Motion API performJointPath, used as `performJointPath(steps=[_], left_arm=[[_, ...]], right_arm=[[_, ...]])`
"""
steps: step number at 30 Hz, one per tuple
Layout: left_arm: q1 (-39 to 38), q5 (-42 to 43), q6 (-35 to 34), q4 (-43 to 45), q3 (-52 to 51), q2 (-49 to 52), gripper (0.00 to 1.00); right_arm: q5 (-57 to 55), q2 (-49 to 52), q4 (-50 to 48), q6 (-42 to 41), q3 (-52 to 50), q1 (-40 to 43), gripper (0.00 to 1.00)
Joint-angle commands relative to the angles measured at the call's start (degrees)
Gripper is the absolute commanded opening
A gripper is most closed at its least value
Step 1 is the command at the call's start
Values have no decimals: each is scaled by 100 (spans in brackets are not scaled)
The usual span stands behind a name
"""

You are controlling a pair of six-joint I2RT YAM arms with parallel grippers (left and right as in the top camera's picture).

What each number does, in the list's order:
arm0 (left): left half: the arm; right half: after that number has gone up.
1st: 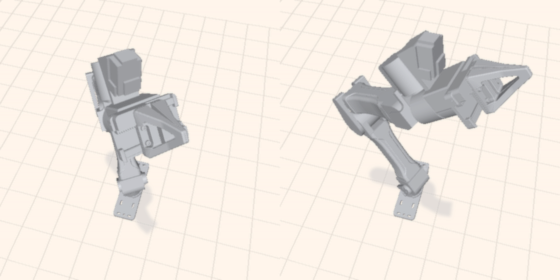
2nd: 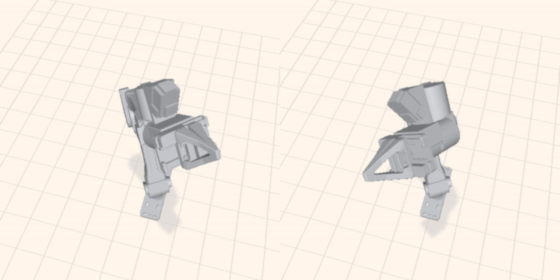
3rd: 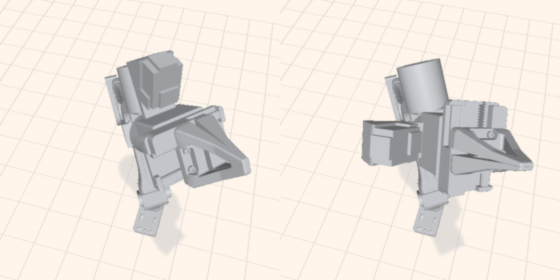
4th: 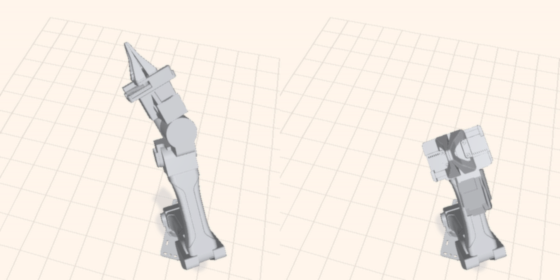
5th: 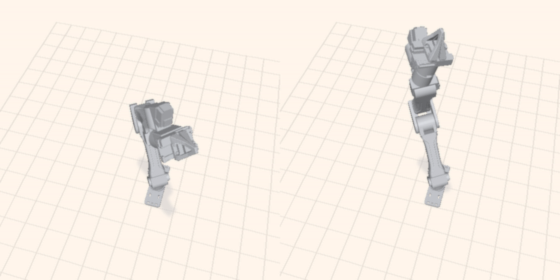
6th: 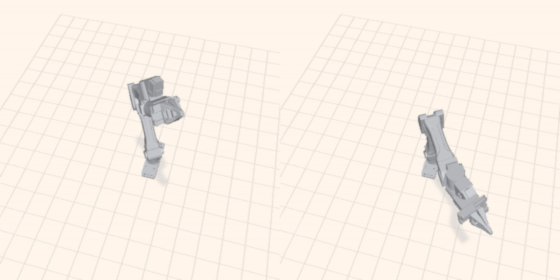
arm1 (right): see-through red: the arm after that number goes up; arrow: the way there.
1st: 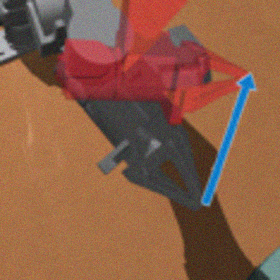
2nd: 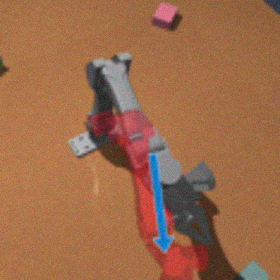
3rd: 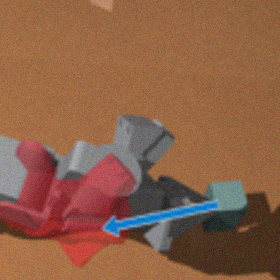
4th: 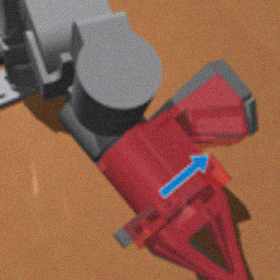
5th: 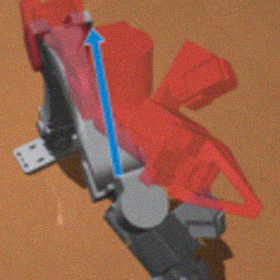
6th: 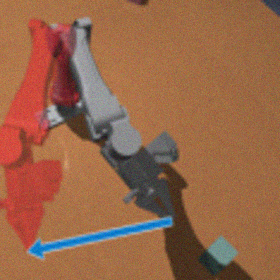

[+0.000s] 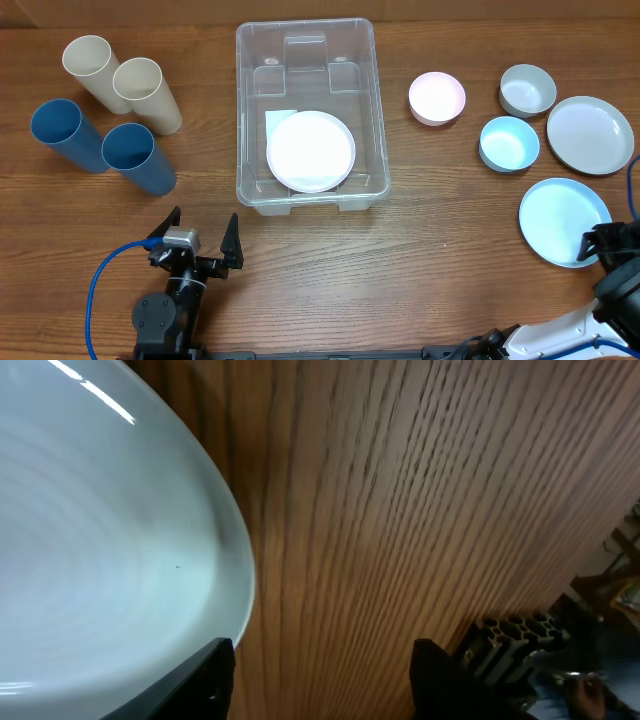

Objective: Pack container
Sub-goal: 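Open the right gripper and move it to the light-blue plate, then grasp the light-blue plate rim with the right gripper and lift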

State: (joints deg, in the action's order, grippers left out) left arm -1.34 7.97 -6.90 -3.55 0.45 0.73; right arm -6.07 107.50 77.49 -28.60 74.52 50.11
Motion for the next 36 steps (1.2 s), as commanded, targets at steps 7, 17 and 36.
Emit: performJointPath(steps=[7,17,36], left_arm=[[59,61,48,-7,-17,-46,100],[59,61,48,-7,-17,-46,100],[59,59,48,-7,-17,-46,100]], right_arm=[[514,-103,-1261,9,-778,-96,56],[505,-103,-2218,9,-1368,-162,4],[1515,-1812,-1071,345,-715,-162,4]])
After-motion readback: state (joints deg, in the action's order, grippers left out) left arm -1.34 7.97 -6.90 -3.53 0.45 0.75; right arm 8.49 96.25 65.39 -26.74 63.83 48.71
